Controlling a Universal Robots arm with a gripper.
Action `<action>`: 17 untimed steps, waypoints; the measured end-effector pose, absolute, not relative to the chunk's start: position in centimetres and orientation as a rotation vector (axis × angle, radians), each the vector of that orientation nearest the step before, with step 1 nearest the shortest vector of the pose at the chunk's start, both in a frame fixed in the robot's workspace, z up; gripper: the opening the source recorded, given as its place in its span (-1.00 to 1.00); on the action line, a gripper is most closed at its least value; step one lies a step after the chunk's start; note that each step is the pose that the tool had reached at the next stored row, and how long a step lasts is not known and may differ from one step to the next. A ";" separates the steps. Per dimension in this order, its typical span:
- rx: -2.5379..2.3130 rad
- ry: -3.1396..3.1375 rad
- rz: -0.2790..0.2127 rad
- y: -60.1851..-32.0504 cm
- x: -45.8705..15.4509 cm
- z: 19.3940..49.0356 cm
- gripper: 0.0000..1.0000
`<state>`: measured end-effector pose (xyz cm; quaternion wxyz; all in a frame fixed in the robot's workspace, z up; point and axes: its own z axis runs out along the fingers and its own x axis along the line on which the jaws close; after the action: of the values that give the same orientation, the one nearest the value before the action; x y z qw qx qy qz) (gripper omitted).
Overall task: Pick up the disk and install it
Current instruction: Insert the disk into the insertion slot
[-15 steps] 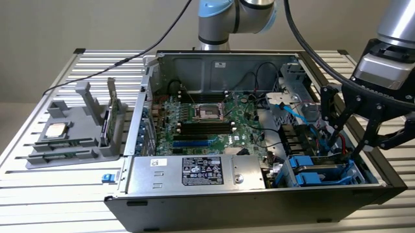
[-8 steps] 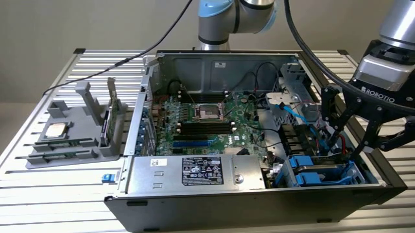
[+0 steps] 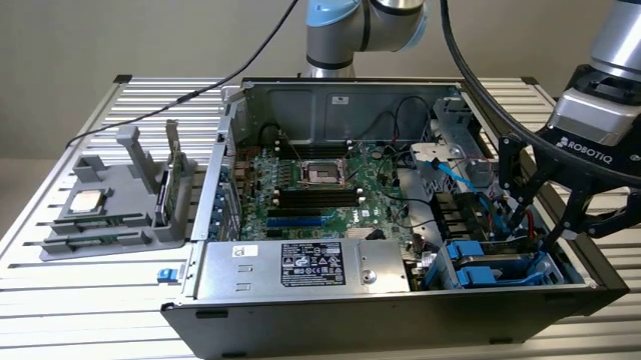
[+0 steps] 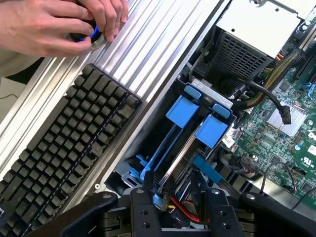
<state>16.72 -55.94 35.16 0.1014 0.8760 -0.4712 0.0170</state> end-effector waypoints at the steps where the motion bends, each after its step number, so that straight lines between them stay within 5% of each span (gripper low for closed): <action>1: 2.587 -1.397 0.048 -56.0 16.7 35.1 -0.14; 17: 2.576 -1.481 0.017 -56.9 17.0 34.9 -0.14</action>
<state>16.98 -56.90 34.86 0.0848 0.8639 -0.4965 0.0057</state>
